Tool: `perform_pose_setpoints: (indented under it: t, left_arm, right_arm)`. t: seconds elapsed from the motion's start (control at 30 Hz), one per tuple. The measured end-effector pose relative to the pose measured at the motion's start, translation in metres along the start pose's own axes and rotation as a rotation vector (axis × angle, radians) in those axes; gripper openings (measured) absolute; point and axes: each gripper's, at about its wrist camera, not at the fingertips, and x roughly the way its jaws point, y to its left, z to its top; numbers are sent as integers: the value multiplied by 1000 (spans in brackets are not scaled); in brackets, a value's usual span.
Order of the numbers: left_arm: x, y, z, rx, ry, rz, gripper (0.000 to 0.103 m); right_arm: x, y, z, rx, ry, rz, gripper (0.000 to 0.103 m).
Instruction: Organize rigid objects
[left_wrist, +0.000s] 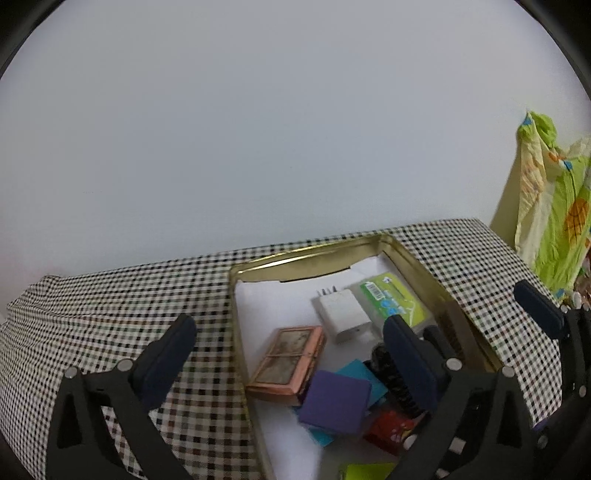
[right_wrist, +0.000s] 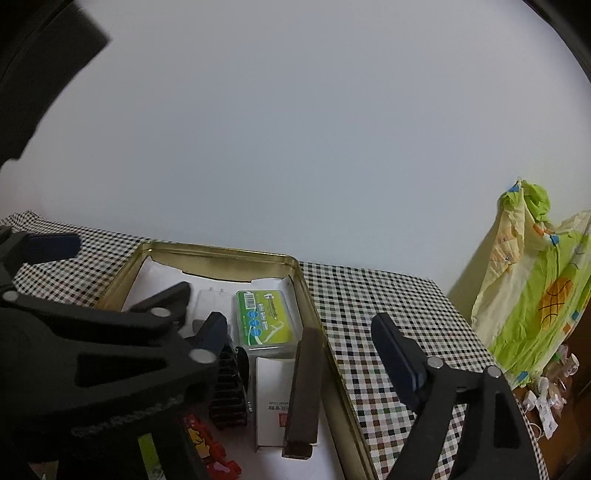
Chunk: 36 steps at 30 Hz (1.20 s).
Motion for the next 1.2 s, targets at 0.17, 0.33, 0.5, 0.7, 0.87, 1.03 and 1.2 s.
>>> perform_pose_setpoints:
  t: [0.17, 0.33, 0.5, 0.7, 0.87, 1.03, 1.2]
  left_arm:
    - [-14, 7, -5, -16, -45, 15, 102]
    - [-23, 19, -16, -78, -69, 24, 103]
    - [-37, 34, -24, -141, -94, 25, 102]
    - [-51, 47, -34, -155, -181, 95, 102]
    - [-52, 54, -40, -170, -191, 97, 102]
    - [-59, 54, -57, -158, -214, 128, 102]
    - [-56, 54, -66, -164, -219, 135, 102]
  right_arm:
    - [0, -6, 3, 37, -2, 12, 83]
    - [-3, -11, 1, 76, -28, 40, 84]
    - [-18, -3, -4, 57, -130, -8, 87]
    - [-31, -7, -9, 126, -212, -61, 89]
    - [-33, -12, -16, 197, -184, -39, 90]
    - [-32, -14, -19, 201, -166, -18, 90]
    - [-37, -22, -22, 220, -199, -19, 90]
